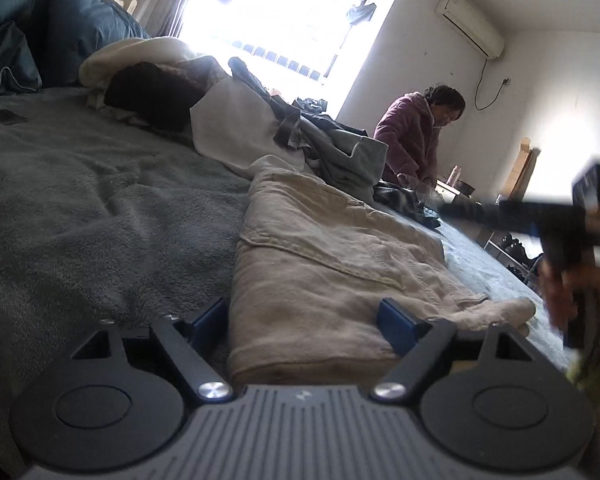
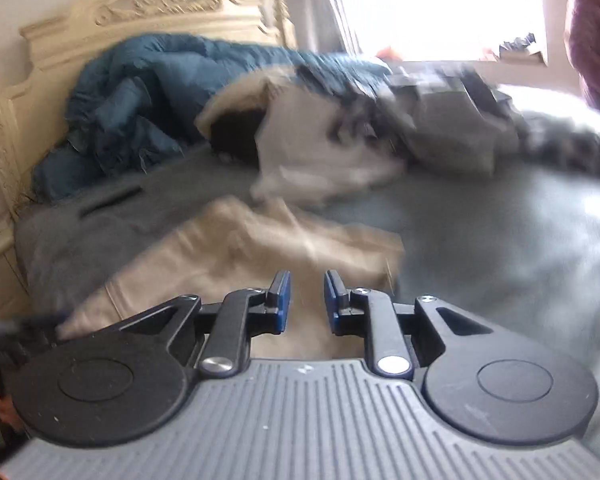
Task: Fold clothes
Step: 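Withdraw both open grippers from the folded trousers, then move both open grippers onto the edge of the beige trousers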
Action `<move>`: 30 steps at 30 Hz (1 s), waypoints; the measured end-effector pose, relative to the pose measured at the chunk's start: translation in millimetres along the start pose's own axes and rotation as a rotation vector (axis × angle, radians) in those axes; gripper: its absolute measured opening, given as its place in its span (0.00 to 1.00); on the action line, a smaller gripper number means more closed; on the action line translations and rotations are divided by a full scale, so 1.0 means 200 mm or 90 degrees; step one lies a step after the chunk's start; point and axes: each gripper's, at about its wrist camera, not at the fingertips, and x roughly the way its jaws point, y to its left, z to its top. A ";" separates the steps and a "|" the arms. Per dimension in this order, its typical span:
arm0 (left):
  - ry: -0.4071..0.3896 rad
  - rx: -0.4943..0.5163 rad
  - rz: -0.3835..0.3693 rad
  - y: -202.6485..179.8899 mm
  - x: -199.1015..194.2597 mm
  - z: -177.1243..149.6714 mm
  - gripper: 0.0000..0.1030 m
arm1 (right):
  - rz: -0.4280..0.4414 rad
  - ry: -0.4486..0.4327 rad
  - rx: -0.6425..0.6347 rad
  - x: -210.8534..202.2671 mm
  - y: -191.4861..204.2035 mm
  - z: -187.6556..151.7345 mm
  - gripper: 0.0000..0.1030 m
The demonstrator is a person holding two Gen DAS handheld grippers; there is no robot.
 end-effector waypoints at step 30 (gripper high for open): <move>0.012 0.142 -0.053 0.02 0.26 0.59 0.80 | 0.119 0.099 0.207 0.30 -0.34 0.17 0.45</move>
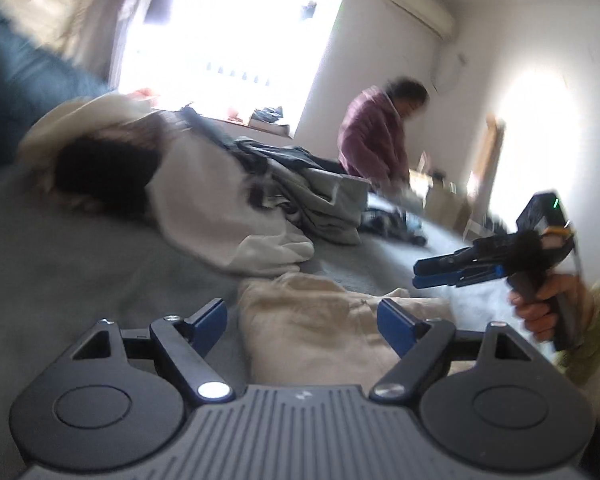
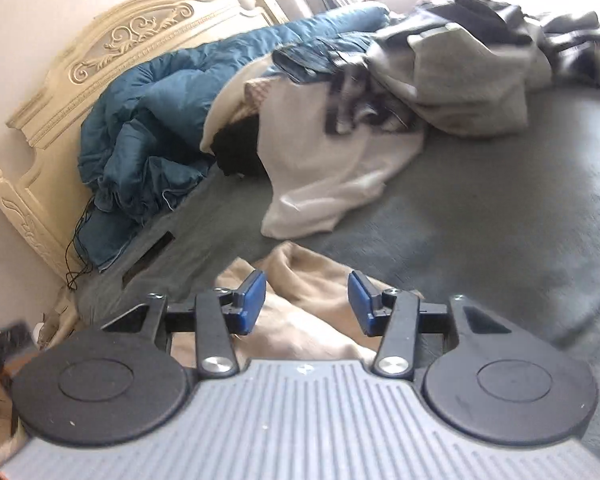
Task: Fold clothes
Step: 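Move both open grippers onto the edge of the beige trousers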
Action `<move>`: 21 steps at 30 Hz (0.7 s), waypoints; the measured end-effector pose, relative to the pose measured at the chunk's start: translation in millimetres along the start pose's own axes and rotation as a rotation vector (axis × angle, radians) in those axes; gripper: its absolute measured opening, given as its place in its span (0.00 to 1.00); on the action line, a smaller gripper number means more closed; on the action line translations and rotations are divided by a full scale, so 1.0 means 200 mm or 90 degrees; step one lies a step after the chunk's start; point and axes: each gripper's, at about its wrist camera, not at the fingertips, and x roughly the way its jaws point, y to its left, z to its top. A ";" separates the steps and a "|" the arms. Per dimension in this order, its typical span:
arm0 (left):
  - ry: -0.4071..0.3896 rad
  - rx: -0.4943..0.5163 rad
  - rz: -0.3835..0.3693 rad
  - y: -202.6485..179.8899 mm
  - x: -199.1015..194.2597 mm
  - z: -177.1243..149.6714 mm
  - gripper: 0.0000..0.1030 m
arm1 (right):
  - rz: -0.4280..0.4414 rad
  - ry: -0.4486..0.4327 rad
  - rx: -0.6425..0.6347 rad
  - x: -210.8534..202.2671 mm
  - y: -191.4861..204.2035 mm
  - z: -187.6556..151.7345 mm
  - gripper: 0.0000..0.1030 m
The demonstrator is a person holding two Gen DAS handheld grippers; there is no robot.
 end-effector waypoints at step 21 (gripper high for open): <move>0.214 0.190 -0.214 -0.22 0.79 0.07 0.83 | 0.173 0.109 0.112 0.06 -0.33 -0.01 0.59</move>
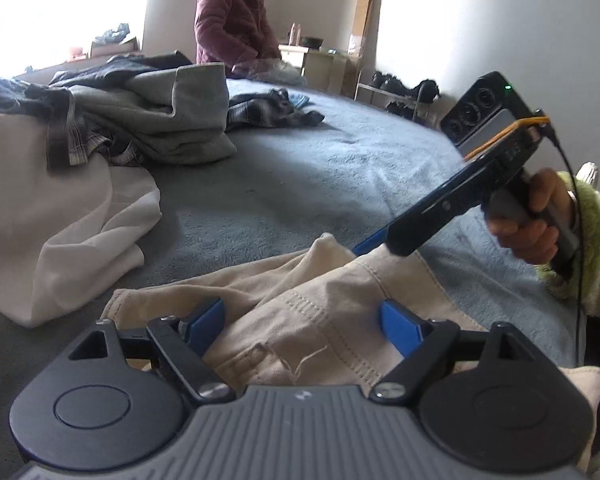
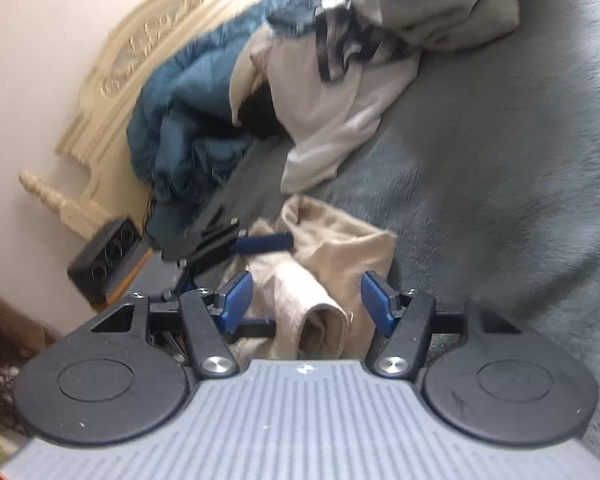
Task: Fold clothes
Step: 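Move both open grippers onto the edge of the beige trousers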
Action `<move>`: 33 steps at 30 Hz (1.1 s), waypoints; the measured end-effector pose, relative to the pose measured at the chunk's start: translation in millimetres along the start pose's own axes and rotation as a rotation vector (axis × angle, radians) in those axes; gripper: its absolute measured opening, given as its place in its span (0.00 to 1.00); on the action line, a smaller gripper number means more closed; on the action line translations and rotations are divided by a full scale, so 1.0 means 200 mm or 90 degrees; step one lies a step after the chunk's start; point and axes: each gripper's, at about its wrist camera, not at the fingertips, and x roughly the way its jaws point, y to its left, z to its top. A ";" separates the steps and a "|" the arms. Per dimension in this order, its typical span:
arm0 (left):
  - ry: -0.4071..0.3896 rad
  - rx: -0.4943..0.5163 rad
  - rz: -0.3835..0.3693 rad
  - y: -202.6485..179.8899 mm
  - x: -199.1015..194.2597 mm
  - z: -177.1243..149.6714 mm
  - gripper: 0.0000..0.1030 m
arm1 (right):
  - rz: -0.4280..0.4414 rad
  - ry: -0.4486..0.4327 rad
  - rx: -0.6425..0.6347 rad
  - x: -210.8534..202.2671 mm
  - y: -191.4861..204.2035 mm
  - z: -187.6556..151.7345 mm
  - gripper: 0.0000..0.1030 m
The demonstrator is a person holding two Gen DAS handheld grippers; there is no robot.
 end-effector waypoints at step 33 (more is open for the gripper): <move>0.181 0.030 -0.128 0.18 0.05 0.16 0.89 | 0.023 0.000 -0.074 0.20 0.13 0.27 0.62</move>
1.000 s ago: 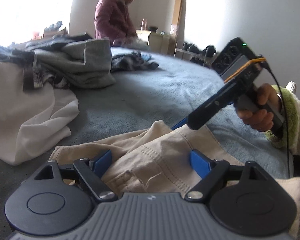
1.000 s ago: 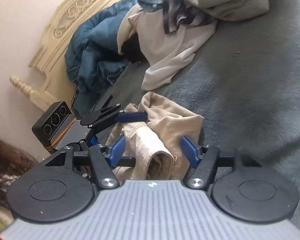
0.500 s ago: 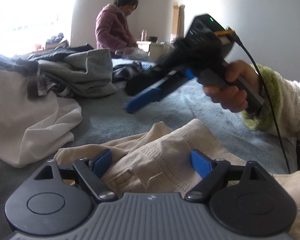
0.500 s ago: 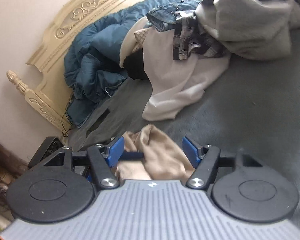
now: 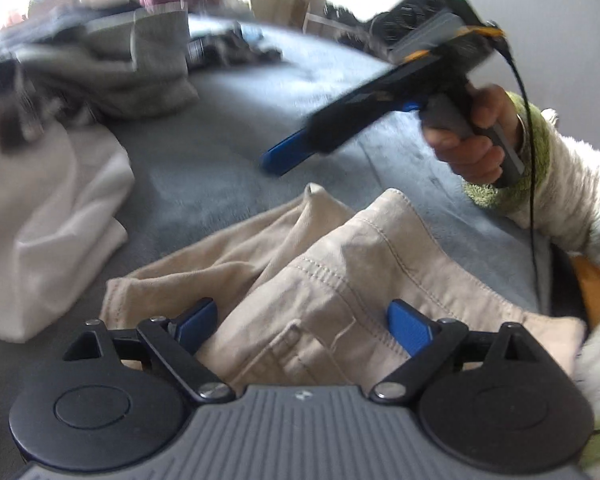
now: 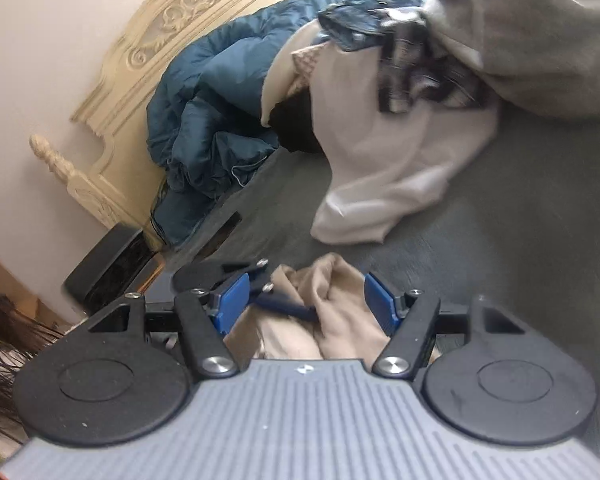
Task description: Fold clothes
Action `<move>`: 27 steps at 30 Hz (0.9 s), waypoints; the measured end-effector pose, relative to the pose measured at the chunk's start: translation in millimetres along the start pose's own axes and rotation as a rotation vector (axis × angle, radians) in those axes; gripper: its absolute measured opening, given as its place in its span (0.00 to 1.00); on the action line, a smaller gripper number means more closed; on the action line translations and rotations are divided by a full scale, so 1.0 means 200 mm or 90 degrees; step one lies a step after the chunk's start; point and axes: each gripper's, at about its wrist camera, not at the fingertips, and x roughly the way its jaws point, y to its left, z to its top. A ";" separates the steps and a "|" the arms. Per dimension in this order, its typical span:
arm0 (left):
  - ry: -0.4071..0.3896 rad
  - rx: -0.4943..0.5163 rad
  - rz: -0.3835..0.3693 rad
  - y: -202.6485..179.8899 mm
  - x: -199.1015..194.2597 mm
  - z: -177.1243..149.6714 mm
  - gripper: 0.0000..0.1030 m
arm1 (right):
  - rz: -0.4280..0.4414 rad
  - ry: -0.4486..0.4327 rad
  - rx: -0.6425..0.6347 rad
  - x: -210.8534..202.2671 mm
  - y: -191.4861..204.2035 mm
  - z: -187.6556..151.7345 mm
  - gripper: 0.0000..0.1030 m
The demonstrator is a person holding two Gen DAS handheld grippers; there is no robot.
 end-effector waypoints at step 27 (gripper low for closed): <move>-0.100 0.089 0.128 -0.28 -0.12 -0.12 0.29 | -0.013 0.039 -0.045 0.14 -0.04 0.13 0.63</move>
